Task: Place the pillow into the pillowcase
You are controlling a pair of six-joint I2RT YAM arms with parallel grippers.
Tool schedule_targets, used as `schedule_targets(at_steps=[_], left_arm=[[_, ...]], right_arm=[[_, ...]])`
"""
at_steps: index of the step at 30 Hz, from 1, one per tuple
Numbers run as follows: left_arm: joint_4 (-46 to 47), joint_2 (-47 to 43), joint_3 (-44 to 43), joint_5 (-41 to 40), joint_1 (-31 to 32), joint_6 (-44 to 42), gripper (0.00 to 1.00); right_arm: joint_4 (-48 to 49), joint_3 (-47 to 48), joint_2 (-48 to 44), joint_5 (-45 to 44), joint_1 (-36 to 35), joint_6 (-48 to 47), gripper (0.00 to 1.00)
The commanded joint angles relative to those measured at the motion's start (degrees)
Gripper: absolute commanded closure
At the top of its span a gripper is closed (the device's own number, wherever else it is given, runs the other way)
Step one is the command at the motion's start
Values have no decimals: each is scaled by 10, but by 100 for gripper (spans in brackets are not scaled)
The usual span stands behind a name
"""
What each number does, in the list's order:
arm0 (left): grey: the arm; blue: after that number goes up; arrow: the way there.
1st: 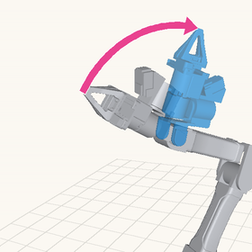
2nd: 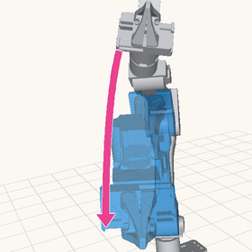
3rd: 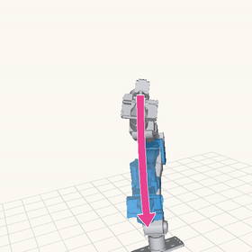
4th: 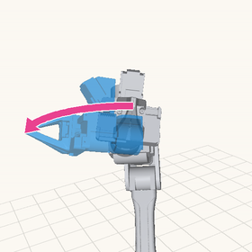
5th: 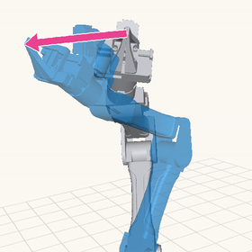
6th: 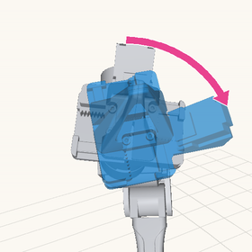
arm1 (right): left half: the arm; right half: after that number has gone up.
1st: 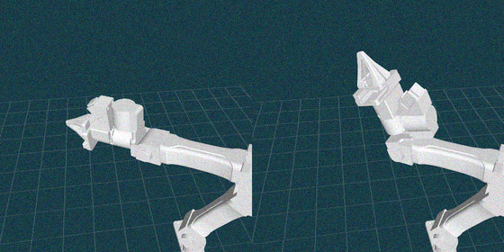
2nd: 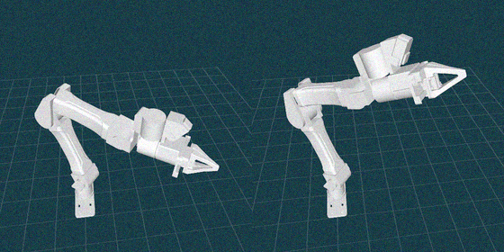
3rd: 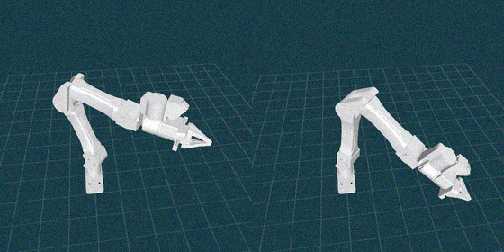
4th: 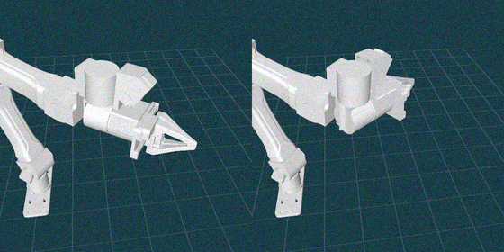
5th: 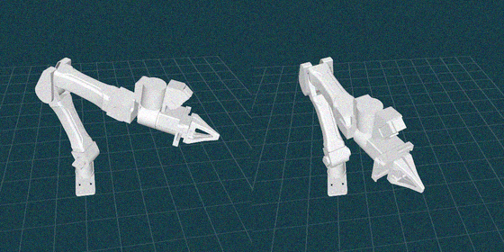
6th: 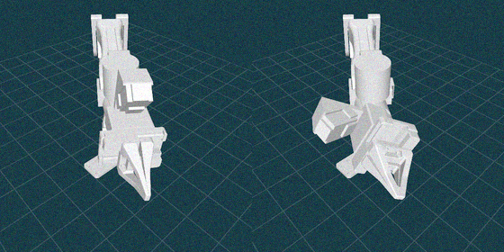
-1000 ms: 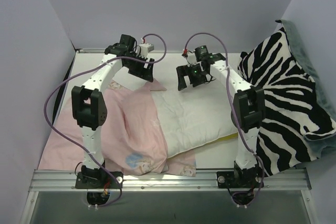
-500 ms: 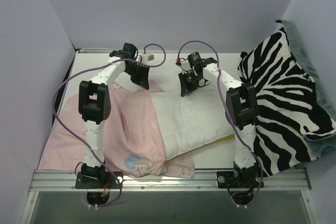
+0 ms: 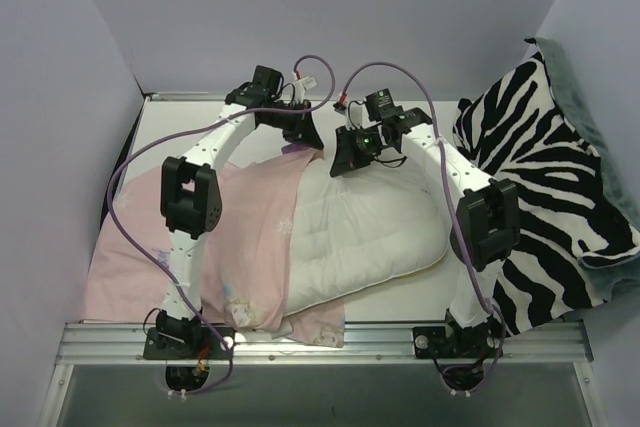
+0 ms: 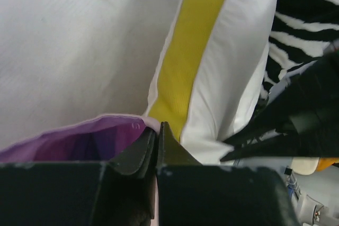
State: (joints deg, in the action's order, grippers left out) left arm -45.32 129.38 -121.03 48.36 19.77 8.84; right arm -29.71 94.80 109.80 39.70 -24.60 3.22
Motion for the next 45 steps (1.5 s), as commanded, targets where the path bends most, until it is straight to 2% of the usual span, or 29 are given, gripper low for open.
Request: schedule_targets(at_steps=[1,4,8,9,11,12,13,14,15,18,19,20,21,22,23,24,25,26,27,29,30,34,38,39,42,43,45], left_arm=[[177,-4,-16,57,18,120,100],[292,5,24,46,26,204,100],[328,52,-13,37,43,225,100],[326,78,-37,28,44,208,93],[276,115,-144,11,42,181,68],[250,147,-185,-5,37,138,45],[210,154,-235,-18,34,110,35],[191,155,-246,-33,31,84,23],[173,142,-247,-41,16,54,3],[128,82,-222,-51,-25,7,3],[96,57,-203,-51,-38,-8,3],[82,29,-141,-51,-49,-26,3],[56,-35,-107,-55,-60,-66,3],[45,-71,-70,-59,-82,-85,2],[38,-109,16,-58,-91,-116,3],[30,-185,57,-56,-102,-161,3],[12,-224,104,-45,-119,-184,2],[-2,-262,146,-27,-125,-214,2],[-19,-333,223,-29,-126,-280,3],[-70,-404,292,-26,-128,-342,3],[-93,-464,355,-27,-129,-383,3],[-104,-587,464,-8,-146,-379,2],[-79,-676,519,-19,-149,-333,3],[-74,-696,526,-25,-153,-307,3],[-73,-727,535,-26,-157,-280,3],[-74,-735,537,-20,-156,-280,2],[-97,-756,537,-16,-156,-309,3]], right_arm=[[30,-16,-56,86,-17,37,100],[47,-43,-75,74,-11,41,100],[58,-54,-71,49,30,52,100],[62,-54,-68,40,40,50,100],[63,-43,-52,7,75,48,100],[62,-36,-43,-4,89,50,100],[62,-19,-25,-16,100,52,100],[62,-14,-16,-29,109,52,100],[62,-9,-8,-49,126,53,100],[53,-3,13,-65,138,42,100],[46,-3,15,-71,138,35,84],[38,-4,15,-73,139,31,72],[15,-1,12,-78,137,21,61],[3,4,2,-80,136,16,43],[-9,13,-8,-78,135,7,37],[-29,16,-19,-69,130,-14,32],[-39,18,-47,-56,119,-28,24],[-50,15,-63,-53,106,-50,21],[-71,2,-80,-53,92,-70,18],[-96,-26,-134,-64,38,-151,13],[-100,-70,-169,-72,19,-205,12],[-93,-193,-243,-130,-90,-278,9],[-11,-306,-291,-198,-182,-309,6],[5,-329,-295,-238,-219,-316,4],[83,-392,-277,-286,-272,-321,3],[102,-397,-247,-332,-280,-318,2],[131,-376,-205,-364,-286,-300,2]])
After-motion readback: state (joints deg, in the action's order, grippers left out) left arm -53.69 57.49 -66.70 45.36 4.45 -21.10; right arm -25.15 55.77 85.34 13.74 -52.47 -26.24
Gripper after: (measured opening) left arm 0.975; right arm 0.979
